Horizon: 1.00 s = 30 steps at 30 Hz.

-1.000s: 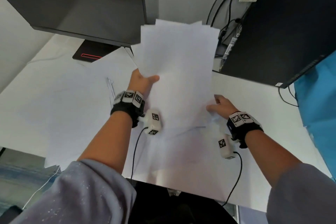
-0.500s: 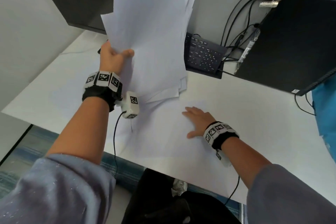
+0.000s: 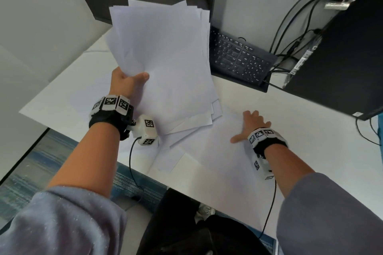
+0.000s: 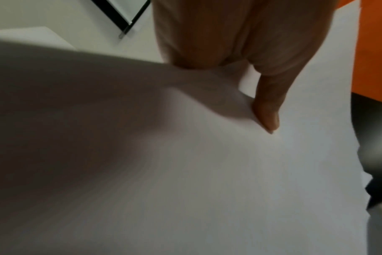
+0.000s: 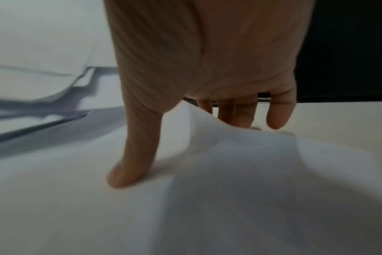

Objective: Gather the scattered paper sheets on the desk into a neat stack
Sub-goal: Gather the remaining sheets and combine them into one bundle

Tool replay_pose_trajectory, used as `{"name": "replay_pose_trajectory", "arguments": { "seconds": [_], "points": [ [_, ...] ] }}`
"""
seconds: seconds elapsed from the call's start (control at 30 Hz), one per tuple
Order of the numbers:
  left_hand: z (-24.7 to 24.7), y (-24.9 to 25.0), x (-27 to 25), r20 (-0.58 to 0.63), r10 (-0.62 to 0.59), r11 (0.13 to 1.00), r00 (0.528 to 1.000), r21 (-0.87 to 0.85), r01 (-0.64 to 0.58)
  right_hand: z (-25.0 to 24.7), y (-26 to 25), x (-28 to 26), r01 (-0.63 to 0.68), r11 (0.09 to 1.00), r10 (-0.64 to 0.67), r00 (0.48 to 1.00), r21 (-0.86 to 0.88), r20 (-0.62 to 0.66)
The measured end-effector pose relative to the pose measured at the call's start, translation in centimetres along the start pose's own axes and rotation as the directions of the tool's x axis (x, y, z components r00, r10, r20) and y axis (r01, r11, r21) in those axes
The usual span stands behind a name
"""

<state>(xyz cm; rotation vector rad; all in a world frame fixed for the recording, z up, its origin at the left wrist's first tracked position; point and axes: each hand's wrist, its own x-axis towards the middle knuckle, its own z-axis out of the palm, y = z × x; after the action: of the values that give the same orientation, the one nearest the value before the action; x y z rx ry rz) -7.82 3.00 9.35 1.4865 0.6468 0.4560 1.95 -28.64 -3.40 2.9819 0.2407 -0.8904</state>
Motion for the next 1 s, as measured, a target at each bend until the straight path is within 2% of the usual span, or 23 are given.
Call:
{"name": "replay_pose_trajectory", "arguments": {
  "seconds": [0.13, 0.2, 0.23, 0.3, 0.4, 0.47, 0.53, 0.6, 0.67, 0.73, 0.8, 0.9, 1.0],
  "points": [
    [-1.7, -2.2, 0.4, -0.035, -0.113, 0.994, 0.993, -0.001, 0.114, -1.1, 1.3, 0.5, -0.089, 0.995, 0.085, 0.993, 0.050, 0.086],
    [-3.2, -3.5, 0.4, -0.084, -0.187, 0.982, 0.979, 0.011, 0.188, -2.0, 1.9, 0.6, -0.109, 0.990, 0.103, 0.992, 0.084, 0.071],
    [-4.1, -4.1, 0.5, -0.112, -0.220, 0.975, 0.969, 0.016, 0.223, -2.7, 2.1, 0.5, -0.115, 0.984, 0.115, 0.993, 0.138, 0.010],
    [-5.8, -5.0, 0.5, -0.159, -0.279, 0.958, 0.947, 0.028, 0.287, -4.8, 2.3, 0.2, -0.098, 0.960, 0.154, 0.967, 0.262, -0.202],
    [-8.0, -5.6, 1.2, -0.203, -0.340, 0.935, 0.918, 0.035, 0.354, -8.8, 2.0, -0.2, 0.067, 0.932, 0.124, 0.865, 0.356, -0.486],
    [-9.4, -5.7, 1.9, -0.229, -0.362, 0.923, 0.904, 0.050, 0.382, -11.0, 1.2, 0.1, 0.230, 0.865, 0.084, 0.809, 0.446, -0.582],
    [-10.6, -5.3, 2.9, -0.253, -0.378, 0.907, 0.891, 0.094, 0.411, -12.8, -0.3, 0.2, 0.339, 0.751, 0.113, 0.779, 0.566, -0.617],
    [-11.8, -4.2, 4.0, -0.258, -0.397, 0.888, 0.881, 0.135, 0.440, -14.0, -2.4, 0.3, 0.355, 0.649, 0.179, 0.788, 0.673, -0.589],
    [-13.4, -3.8, 5.8, -0.260, -0.399, 0.881, 0.879, 0.159, 0.446, -14.6, -4.9, 0.5, 0.287, 0.619, 0.201, 0.842, 0.731, -0.500],
    [-15.1, -3.6, 7.9, -0.252, -0.413, 0.875, 0.875, 0.155, 0.458, -14.5, -7.6, 1.0, 0.184, 0.644, 0.164, 0.915, 0.743, -0.368],
    [-17.0, -3.6, 10.4, -0.265, -0.418, 0.867, 0.869, 0.168, 0.469, -14.1, -10.6, 2.0, 0.071, 0.666, 0.141, 0.965, 0.742, -0.219],
    [-18.9, -4.7, 14.2, -0.268, -0.457, 0.838, 0.848, 0.191, 0.512, -13.2, -14.6, 5.0, -0.024, 0.715, 0.125, 0.988, 0.699, -0.094],
    [-20.0, -6.7, 17.8, -0.245, -0.494, 0.817, 0.834, 0.197, 0.542, -12.5, -18.7, 8.0, -0.098, 0.763, 0.161, 0.986, 0.639, -0.041]
  ]
}}
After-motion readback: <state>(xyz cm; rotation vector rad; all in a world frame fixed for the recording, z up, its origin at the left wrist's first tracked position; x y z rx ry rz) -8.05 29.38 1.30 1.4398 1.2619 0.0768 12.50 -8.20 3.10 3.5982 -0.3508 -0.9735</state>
